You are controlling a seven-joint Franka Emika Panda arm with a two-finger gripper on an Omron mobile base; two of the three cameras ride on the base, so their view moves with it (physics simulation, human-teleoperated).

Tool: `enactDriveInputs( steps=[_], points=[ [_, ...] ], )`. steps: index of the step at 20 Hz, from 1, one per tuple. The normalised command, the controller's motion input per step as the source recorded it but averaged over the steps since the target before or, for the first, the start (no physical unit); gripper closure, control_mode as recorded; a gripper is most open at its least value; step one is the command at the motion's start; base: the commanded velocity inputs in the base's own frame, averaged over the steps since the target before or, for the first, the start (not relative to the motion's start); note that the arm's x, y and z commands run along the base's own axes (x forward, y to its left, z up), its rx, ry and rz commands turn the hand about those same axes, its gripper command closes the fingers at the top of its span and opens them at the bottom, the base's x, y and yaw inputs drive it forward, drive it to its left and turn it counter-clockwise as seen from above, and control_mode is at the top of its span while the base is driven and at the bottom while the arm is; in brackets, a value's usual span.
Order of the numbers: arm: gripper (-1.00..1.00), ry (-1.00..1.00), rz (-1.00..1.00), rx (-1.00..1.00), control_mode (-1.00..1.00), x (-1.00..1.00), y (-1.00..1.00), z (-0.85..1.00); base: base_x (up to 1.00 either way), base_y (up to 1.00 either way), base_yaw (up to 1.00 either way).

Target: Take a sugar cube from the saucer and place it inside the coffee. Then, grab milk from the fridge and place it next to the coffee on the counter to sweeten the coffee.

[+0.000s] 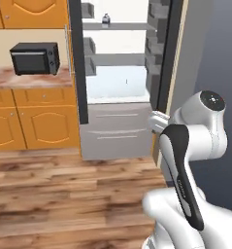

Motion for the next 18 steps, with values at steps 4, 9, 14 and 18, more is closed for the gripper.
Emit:
enactDriveInputs(
  steps=[4, 9, 14, 18],
  points=[
    [-1.00, 0.00, 0.00, 0.00, 1.00, 0.00, 0.00, 0.00, 1.00, 0.04, 0.00],
    [-1.00, 0.00, 0.00, 0.00, 1.00, 0.00, 0.00, 0.00, 1.00, 0.11, 0.00],
    [-1.00, 0.00, 0.00, 0.00, 1.00, 0.00, 0.00, 0.00, 1.00, 0.14, 0.00],
    [-1.00, 0.00, 0.00, 0.00, 1.00, 0.00, 0.00, 0.00, 1.00, 0.18, 0.00]
  ],
)
